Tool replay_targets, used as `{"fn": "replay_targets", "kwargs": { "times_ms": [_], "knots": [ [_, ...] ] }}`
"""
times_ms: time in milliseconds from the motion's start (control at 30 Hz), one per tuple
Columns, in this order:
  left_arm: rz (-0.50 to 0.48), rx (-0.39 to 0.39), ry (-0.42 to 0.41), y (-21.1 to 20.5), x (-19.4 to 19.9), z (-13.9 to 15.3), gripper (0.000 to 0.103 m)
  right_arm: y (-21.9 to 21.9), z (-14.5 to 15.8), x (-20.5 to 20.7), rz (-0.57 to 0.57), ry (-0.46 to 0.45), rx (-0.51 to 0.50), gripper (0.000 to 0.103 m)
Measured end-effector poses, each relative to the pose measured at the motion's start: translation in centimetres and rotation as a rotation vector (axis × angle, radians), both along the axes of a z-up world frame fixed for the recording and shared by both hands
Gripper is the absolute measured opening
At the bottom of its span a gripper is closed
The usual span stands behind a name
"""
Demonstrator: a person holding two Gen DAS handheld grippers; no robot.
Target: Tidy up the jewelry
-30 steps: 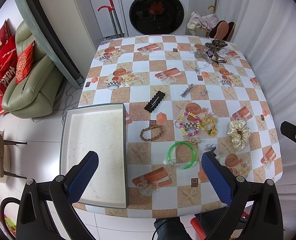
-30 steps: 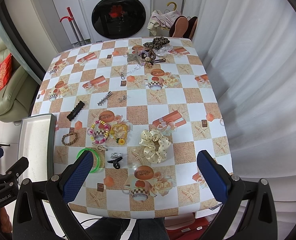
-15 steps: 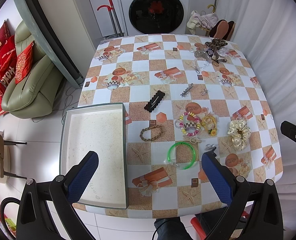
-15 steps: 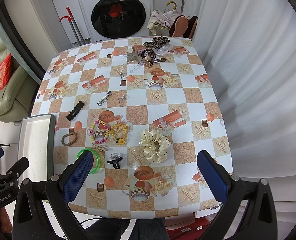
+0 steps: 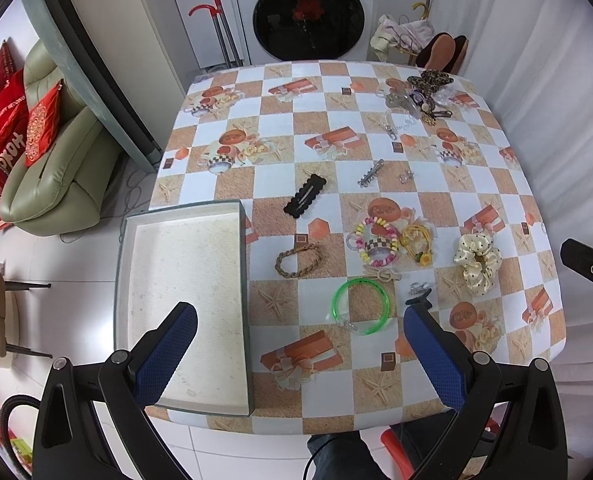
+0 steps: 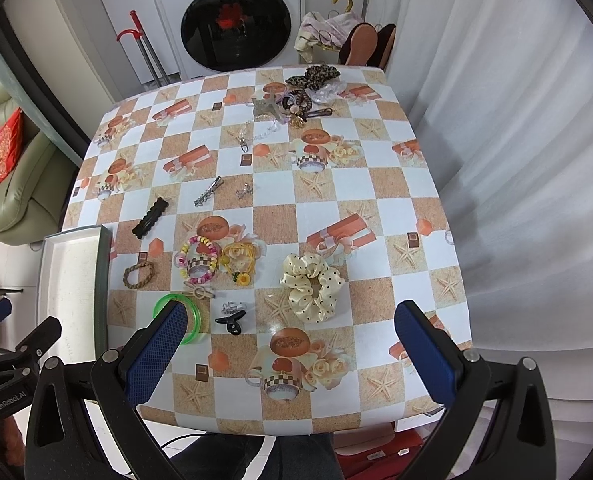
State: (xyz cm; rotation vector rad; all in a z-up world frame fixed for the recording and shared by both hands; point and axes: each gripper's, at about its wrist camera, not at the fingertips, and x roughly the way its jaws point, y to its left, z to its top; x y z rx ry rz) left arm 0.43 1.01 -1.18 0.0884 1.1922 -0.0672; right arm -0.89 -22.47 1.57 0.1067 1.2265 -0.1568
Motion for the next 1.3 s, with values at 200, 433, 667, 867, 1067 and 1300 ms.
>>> {"fn": "replay_targets", "kwargs": {
  "times_ms": [200,433,667,867,1067,1300],
  "knots": [
    [-0.009,0.028,0.043,0.3,-0.7,-2.4,0.103,-1.5,-1.8,0.0,-0.041,0.039,0.031,0.103],
    [-0.024,0.006,0.102,-0.6,-0.2,-5.9,0.103,-3.0,-5.1,-0.1,-0.047,0.114,0.041,0.103],
    [-0.051,-0.007,0.14,-1.9,1.5,-9.7,0.103,-4.1,-9.8,0.7,-0.037,0.202,0.061,0.103],
    [-0.052,-0.003,0.196,-2.6,3.1,-13.6,0.094,-4.8,-13.6,2.2,-0.023,0.244,0.065,0.103],
    [-0.052,-0.016,0.238,-3.1,4.2,-17.0,0.079,-5.3,-17.4,4.2,0.007,0.27,0.053,0.103],
    [-0.079,-0.024,0.258,-4.2,4.4,-19.4,0.062,-5.5,-20.9,5.7,0.025,0.292,0.041,0.097]
  ]
}}
